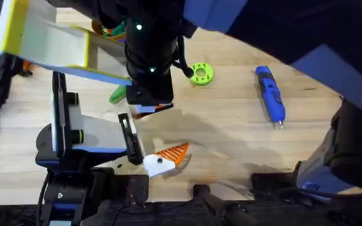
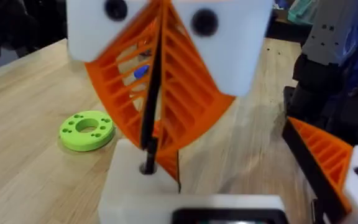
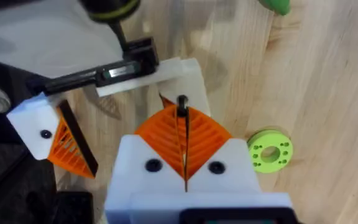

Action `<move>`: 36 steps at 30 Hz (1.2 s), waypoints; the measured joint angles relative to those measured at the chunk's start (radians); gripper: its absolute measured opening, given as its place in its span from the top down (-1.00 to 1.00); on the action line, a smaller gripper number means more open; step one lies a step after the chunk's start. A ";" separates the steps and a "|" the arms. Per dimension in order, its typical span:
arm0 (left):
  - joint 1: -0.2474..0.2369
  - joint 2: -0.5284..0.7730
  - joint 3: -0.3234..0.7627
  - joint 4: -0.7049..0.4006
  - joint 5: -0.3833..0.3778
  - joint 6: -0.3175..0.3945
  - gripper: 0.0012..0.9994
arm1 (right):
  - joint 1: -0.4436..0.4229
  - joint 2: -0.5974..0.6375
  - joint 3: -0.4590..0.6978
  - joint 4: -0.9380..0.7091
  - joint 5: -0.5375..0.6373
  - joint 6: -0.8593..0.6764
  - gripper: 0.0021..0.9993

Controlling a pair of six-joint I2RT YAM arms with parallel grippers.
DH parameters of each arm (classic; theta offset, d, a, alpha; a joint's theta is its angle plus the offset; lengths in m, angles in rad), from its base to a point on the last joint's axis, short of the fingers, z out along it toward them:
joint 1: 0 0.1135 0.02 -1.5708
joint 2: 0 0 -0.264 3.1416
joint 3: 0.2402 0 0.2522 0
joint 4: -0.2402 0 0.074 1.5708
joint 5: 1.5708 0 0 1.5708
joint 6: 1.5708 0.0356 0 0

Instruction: Pick up the gripper from the table and insert it into the empty holder that is missing its gripper. Then pick up a screw, insert it into the mounting hole, and use the screwdriver to tighten it. Finally, clean up the table by picking up the vegetable and placing it into the bucket.

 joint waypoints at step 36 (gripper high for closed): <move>0.000 0.002 0.000 -0.001 0.001 -0.011 -0.97 | 0.005 0.039 0.008 0.003 0.000 0.000 0.99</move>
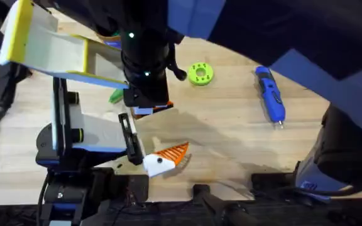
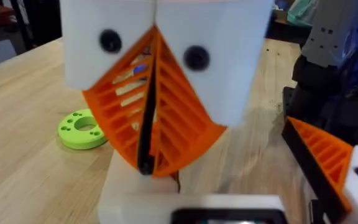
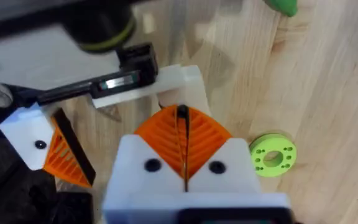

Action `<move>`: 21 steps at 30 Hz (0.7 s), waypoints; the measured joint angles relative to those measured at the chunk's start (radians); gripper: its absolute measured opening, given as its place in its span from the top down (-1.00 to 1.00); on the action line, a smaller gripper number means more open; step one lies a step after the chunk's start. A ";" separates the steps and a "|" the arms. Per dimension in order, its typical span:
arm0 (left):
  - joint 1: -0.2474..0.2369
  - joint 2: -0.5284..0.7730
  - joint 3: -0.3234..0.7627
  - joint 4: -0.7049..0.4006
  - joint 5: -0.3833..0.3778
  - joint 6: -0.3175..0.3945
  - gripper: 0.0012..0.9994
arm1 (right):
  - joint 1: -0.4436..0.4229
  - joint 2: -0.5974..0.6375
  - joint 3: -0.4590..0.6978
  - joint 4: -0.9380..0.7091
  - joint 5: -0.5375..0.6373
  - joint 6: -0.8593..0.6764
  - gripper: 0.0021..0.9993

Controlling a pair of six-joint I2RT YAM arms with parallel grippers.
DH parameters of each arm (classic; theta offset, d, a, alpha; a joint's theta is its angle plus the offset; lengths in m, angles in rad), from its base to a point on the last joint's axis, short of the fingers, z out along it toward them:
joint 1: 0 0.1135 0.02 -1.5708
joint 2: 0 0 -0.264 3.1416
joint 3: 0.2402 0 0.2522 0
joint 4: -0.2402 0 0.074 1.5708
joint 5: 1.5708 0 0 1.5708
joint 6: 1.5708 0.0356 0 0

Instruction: Pick up the gripper from the table and insert it into the empty holder that is missing its gripper. Then pick up a screw, insert it into the mounting hole, and use the screwdriver to tighten it. Finally, clean up the table by picking up the vegetable and placing it into the bucket.

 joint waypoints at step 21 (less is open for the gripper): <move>0.000 0.000 0.000 0.000 0.002 0.008 -0.97 | -0.101 -0.153 0.000 0.023 -0.001 0.082 -0.89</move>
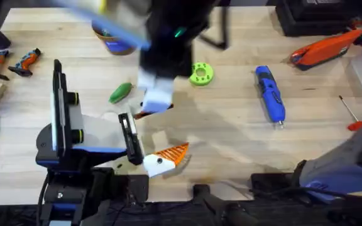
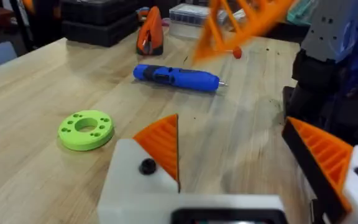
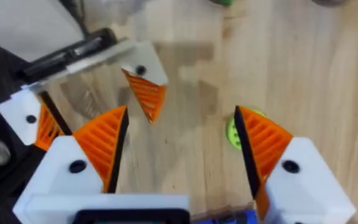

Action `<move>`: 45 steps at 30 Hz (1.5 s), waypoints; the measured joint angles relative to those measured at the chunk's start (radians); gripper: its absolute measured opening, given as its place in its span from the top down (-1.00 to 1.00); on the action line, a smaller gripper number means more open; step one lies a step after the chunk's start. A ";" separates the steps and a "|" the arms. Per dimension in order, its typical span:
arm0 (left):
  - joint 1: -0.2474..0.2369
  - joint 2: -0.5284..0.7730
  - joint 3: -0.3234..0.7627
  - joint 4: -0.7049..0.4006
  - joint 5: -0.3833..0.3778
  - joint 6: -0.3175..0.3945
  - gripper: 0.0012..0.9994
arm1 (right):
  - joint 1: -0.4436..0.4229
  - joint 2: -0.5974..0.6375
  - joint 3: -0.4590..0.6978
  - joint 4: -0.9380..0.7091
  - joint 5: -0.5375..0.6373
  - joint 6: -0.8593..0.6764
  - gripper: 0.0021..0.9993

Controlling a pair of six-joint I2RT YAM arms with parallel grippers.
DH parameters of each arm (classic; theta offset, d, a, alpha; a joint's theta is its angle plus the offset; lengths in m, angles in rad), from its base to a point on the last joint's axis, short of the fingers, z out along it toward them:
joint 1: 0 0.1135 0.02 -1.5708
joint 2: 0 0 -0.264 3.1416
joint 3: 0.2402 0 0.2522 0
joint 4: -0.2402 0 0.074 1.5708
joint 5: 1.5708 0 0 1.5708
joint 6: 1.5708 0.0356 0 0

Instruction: Pick up the gripper from the table and insert it into the empty holder that is missing its gripper. Then pick up a screw, insert it into the mounting hole, and use the screwdriver to tighten it. Finally, clean up the table by picking up the vegetable and placing it into the bucket.

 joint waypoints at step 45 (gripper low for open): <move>0.000 0.000 0.000 0.000 0.001 0.000 -0.97 | -0.928 -0.765 -1.006 0.312 0.000 0.504 -0.90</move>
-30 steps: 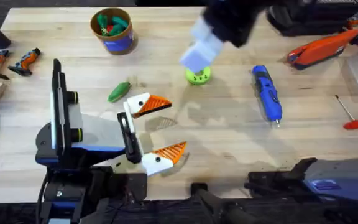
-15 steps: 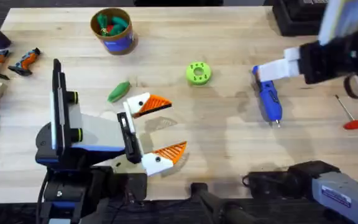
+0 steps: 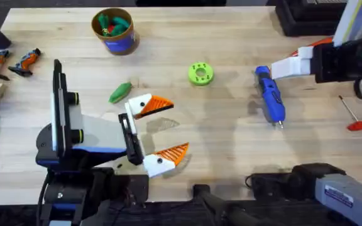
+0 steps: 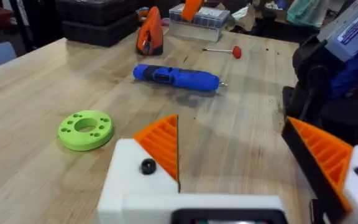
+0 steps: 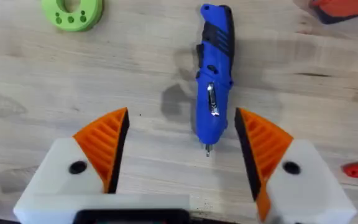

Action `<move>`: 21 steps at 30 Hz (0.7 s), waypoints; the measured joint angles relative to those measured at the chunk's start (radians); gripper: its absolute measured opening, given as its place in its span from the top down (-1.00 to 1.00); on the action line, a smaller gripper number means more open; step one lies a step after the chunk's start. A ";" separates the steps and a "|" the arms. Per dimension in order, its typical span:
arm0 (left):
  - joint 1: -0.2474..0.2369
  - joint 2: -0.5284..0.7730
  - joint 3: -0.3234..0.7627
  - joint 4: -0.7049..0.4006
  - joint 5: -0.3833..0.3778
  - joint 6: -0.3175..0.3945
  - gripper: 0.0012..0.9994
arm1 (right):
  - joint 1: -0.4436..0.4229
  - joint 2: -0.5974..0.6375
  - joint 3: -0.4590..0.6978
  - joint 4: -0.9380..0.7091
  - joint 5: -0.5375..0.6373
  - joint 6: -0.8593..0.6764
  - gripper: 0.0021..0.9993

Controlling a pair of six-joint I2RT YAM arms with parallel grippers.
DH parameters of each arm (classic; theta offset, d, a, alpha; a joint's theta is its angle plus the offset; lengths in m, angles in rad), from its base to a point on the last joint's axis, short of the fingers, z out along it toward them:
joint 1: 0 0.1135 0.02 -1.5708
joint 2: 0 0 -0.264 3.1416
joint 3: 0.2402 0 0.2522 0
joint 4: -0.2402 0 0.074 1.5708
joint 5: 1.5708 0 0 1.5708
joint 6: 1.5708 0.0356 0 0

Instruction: Pick up the gripper from the table and insert it into the empty holder that is missing its gripper. Then pick up a screw, insert it into the mounting hole, and use the screwdriver to tighten it. Finally, clean up the table by picking up the vegetable and placing it into the bucket.

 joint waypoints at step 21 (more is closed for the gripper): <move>0.000 0.000 0.000 0.000 0.000 0.002 -0.29 | 0.000 0.009 -0.001 0.000 0.000 0.006 -0.90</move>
